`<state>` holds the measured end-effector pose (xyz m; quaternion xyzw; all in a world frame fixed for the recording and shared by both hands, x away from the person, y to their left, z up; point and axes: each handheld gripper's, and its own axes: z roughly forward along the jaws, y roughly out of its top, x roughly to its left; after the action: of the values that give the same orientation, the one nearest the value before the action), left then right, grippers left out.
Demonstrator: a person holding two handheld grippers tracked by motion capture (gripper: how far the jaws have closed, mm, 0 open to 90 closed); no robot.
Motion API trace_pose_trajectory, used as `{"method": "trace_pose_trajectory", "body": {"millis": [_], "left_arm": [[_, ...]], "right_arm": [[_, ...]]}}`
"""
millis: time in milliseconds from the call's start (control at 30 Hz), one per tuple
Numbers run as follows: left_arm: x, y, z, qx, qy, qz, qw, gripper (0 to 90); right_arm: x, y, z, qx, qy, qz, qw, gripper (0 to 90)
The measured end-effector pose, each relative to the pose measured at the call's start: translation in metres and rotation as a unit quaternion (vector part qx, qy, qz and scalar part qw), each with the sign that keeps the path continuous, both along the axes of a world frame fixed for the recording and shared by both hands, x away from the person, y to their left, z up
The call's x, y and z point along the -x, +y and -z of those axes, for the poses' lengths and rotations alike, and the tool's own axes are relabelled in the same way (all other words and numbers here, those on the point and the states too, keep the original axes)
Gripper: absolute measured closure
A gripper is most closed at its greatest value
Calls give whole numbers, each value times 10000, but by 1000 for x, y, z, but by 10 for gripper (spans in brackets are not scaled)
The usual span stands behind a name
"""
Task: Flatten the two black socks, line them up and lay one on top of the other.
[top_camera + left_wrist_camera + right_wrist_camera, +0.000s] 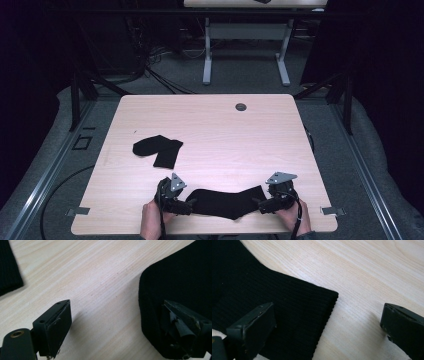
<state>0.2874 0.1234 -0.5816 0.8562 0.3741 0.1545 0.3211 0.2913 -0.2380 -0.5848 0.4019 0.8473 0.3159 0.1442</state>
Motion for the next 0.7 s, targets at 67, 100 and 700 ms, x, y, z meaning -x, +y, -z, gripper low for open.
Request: {"method": "trace_pose_trajectory", "body": {"millis": [67,100,700], "left_arm": [[2,1,0,0,0,8,10000,109],[2,1,0,9,-8,-3,10000,109],[-15,31,-30,239,-344,-132,9990,14]], "right_arm": [[1,0,0,-4,-48,-16,10000,0],[2,0,0,3,-39,-20,10000,0],[-18,-44,-12,-438,-388,613,9964,0]]}}
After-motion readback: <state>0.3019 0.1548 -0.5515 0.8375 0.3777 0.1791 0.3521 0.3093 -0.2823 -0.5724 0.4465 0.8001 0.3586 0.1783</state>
